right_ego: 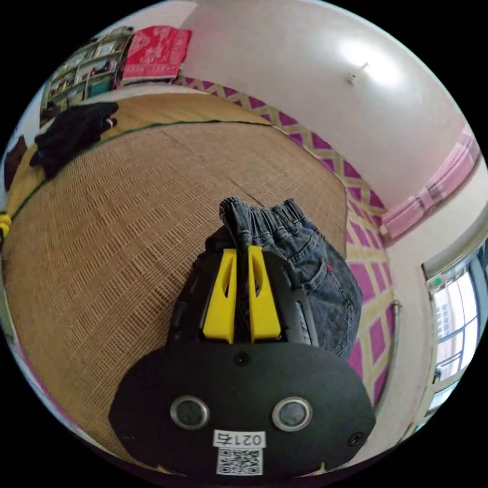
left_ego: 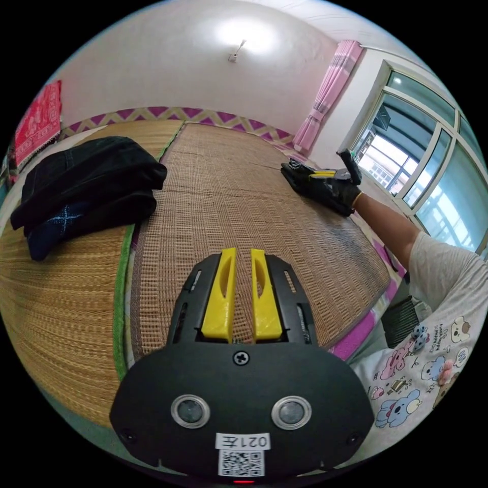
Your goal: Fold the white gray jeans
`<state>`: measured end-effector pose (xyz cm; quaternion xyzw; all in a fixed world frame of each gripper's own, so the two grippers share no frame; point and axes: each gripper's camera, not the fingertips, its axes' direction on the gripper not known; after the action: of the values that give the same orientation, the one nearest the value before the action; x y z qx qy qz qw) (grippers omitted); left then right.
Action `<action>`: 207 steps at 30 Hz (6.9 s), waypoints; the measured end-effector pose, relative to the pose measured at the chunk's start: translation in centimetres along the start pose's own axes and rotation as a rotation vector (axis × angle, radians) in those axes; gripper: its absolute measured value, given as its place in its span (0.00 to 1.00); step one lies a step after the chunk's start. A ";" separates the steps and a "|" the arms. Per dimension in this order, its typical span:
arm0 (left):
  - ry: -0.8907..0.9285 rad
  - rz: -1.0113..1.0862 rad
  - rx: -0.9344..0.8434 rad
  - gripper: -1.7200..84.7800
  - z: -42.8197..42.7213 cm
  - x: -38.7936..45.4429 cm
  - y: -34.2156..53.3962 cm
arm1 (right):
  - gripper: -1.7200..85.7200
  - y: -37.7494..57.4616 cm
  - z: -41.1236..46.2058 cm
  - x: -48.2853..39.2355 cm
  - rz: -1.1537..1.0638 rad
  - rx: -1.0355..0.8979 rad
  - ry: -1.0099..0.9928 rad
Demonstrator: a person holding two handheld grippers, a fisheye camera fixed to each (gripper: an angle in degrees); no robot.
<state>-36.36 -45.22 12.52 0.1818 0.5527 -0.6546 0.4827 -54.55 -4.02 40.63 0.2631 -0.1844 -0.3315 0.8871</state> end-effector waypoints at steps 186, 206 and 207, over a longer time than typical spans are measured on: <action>0.145 0.284 -0.049 0.01 -11.8 10.3 21.3 | 0.02 54.7 -59.7 18.3 -0.060 0.096 -0.381; -0.171 -0.204 -0.078 0.12 -9.9 -11.3 -3.0 | 0.01 53.6 -61.5 25.4 0.164 0.347 -0.517; -0.151 -0.229 -0.121 0.12 -8.4 -12.3 -3.8 | 0.01 53.5 -61.2 25.3 0.167 0.350 -0.527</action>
<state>-36.25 -32.66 21.41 0.0386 0.5704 -0.6827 0.4551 20.41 34.09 27.41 0.3007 -0.4825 -0.2778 0.7743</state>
